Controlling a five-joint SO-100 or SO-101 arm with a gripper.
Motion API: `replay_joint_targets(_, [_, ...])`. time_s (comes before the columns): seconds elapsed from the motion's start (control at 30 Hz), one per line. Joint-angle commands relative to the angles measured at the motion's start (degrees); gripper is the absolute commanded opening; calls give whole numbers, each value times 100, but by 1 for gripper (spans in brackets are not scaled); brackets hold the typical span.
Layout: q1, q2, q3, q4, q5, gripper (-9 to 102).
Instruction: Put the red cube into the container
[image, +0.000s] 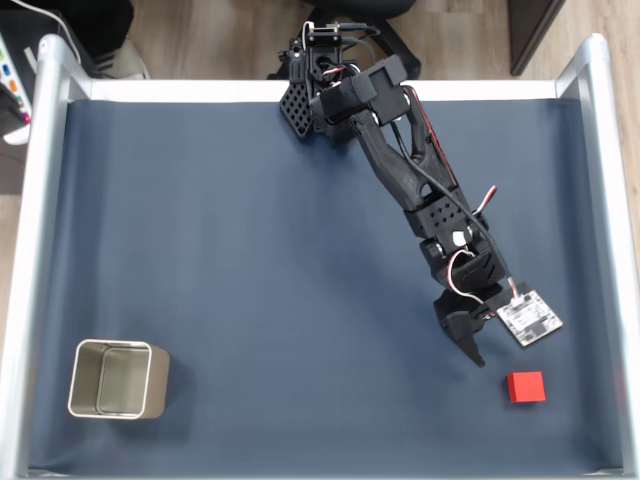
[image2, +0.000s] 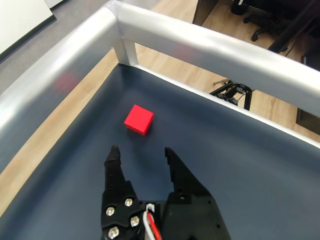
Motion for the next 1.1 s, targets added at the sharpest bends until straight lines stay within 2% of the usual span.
replay_joint_targets(0.0, [44, -70, -35, -343, 97, 32])
replay_joint_targets(0.37, [0, -800, -457, -940, 606, 34])
replay_joint_targets(1.07, [-158, -1898, -2109, -1125, 782, 35])
